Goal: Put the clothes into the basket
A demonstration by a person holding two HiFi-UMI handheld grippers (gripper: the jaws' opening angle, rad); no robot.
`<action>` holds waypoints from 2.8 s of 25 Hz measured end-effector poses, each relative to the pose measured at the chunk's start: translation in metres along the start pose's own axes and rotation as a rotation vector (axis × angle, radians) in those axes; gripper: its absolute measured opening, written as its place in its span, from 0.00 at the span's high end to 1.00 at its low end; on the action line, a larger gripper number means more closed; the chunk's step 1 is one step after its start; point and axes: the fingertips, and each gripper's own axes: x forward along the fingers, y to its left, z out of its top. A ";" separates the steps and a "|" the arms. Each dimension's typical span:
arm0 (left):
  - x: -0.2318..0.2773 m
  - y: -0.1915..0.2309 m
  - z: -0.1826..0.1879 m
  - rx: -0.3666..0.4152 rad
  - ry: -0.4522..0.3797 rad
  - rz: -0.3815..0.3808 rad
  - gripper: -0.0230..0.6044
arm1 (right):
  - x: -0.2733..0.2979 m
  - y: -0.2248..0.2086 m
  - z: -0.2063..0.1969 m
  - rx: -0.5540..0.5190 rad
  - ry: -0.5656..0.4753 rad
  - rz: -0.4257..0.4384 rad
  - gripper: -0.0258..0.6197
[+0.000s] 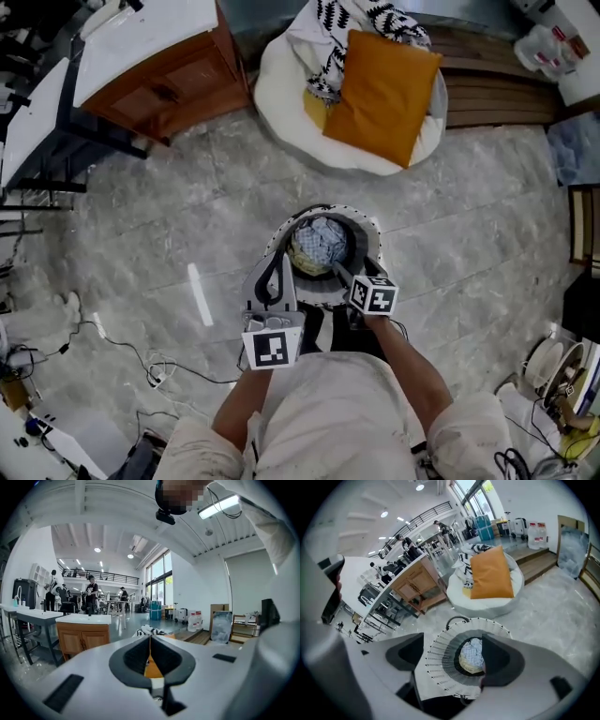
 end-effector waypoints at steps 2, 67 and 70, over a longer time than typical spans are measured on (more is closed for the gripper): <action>-0.011 -0.002 0.016 -0.005 -0.015 -0.009 0.95 | -0.024 0.017 0.017 -0.033 -0.049 0.019 0.41; -0.033 0.046 0.260 0.059 -0.308 0.103 0.95 | -0.354 0.208 0.335 -0.620 -1.036 0.042 0.98; -0.029 0.045 0.260 0.059 -0.302 0.109 0.95 | -0.353 0.206 0.339 -0.632 -1.035 0.046 0.98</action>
